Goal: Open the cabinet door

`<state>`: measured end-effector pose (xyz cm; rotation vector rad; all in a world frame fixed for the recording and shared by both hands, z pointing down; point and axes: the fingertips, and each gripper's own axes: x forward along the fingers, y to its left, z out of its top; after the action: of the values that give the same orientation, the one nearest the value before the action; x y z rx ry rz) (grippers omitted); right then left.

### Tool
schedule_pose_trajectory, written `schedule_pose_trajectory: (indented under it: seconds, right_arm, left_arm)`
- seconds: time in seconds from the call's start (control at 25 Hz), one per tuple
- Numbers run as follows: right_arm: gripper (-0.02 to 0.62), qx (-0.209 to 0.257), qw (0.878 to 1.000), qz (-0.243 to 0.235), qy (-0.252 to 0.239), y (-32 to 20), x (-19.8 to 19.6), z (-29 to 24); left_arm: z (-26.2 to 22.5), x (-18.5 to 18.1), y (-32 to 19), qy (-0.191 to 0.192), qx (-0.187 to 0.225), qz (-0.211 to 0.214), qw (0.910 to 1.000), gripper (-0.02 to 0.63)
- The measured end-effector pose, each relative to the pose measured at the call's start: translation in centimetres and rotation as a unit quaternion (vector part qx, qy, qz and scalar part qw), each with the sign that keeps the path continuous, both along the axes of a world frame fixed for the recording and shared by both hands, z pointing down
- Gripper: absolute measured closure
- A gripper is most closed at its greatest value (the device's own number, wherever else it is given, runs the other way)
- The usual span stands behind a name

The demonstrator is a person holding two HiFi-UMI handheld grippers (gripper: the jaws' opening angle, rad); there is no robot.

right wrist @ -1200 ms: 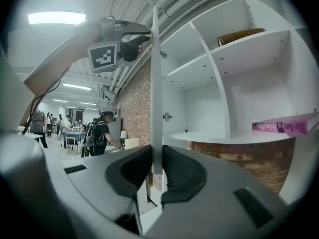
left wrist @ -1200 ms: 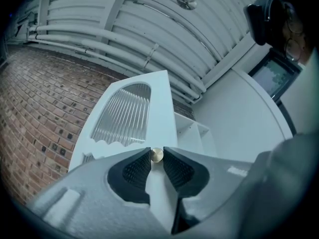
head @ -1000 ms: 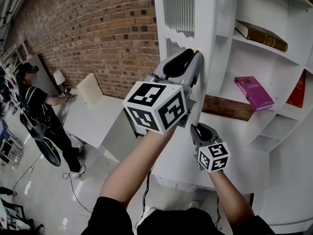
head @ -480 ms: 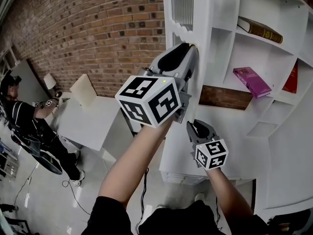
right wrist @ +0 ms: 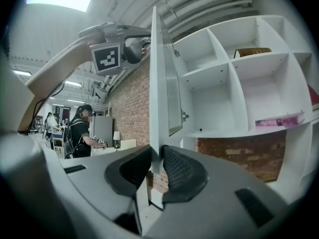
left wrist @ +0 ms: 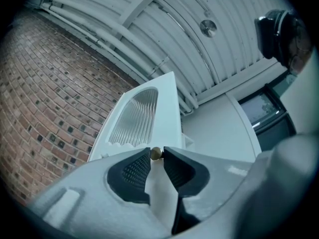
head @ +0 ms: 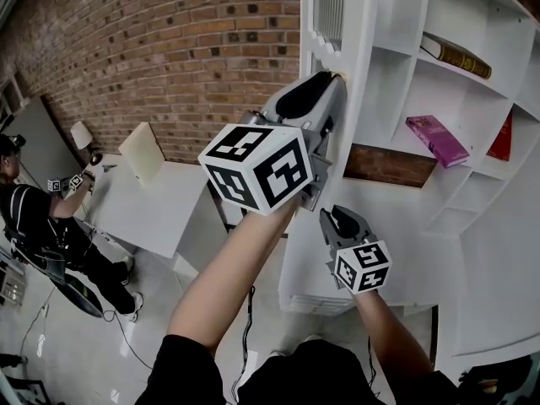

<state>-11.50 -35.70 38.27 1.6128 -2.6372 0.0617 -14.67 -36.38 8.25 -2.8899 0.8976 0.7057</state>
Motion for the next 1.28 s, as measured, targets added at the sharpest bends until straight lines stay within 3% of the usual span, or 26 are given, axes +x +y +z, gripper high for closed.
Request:
schedule_pose_trajectory:
  seconds: [0.32,0.52,0.68,1.08,1.28]
  right_arm:
    - [0.520,0.010,1.000,-0.023,-0.003,0.1,0.0,-0.1]
    - [0.518,0.010,0.999,-0.037,-0.002,0.1,-0.3,-0.1]
    - [0.517,0.013,0.999,-0.042,0.000,0.1,-0.2,-0.2]
    - [0.518,0.011,1.000,0.000,-0.003,0.1,-2.7,0.1]
    - [0.518,0.008,0.999,0.047,-0.001,-0.1,-4.6,-0.1]
  left_arm:
    - [-0.1,0.1,0.1,-0.014,0.009,0.007,0.9998,0.518]
    - [0.0,-0.1,0.1,-0.001,0.004,0.022,0.9997,0.518]
    - [0.0,-0.2,0.1,-0.006,0.022,0.020,0.9995,0.518]
    - [0.3,-2.8,-0.1,0.017,0.017,0.073,0.9970,0.518]
    - [0.2,-4.3,-0.5,-0.008,0.017,0.108,0.9939,0.518]
